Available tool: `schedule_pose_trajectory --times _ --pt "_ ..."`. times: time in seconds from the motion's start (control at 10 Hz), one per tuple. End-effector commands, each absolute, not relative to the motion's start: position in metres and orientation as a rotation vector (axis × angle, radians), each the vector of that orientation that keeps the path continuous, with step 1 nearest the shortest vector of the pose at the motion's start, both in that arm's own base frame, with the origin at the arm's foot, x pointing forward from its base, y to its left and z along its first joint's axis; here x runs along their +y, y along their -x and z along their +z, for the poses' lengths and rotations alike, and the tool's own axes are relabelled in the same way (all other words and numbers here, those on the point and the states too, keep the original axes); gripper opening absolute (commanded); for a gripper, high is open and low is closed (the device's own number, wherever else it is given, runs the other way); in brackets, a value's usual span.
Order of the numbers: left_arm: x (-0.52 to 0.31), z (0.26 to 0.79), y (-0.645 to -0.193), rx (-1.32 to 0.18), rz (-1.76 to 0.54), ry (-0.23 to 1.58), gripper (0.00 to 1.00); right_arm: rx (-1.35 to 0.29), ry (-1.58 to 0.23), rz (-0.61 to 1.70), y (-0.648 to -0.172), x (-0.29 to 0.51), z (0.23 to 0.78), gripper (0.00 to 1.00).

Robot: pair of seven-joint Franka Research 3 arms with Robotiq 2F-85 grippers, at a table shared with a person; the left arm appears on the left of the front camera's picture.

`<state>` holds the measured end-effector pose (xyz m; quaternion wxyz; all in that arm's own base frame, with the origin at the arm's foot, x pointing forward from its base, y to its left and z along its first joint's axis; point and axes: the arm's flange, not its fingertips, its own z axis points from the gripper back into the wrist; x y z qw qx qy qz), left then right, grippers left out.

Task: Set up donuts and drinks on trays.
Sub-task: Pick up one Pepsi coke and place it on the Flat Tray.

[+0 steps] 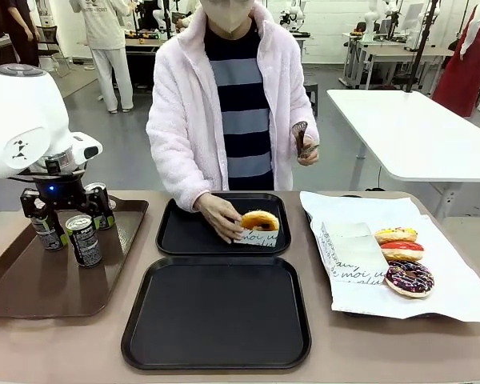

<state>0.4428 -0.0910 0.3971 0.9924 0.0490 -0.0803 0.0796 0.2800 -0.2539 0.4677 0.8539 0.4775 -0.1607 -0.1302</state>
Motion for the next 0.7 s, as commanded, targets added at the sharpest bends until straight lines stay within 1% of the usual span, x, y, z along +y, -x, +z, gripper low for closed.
schedule_pose_trajectory --times 0.0,0.4,0.5,0.6 --pt "-0.093 0.388 -0.442 -0.160 0.181 -0.047 1.00 -0.350 -1.016 -0.271 -0.281 -0.255 0.467 1.00" --pt "-0.094 0.377 -0.444 -0.136 0.175 0.000 1.00 -0.350 -1.016 -0.271 -0.281 -0.255 0.467 1.00" --pt "-0.093 0.377 -0.446 -0.151 0.162 0.047 0.69 -0.350 -1.016 -0.271 -0.281 -0.255 0.467 1.00" --pt "-0.093 0.378 -0.446 -0.147 0.168 0.041 0.44 -0.350 -1.016 -0.271 -0.281 -0.255 0.467 1.00"
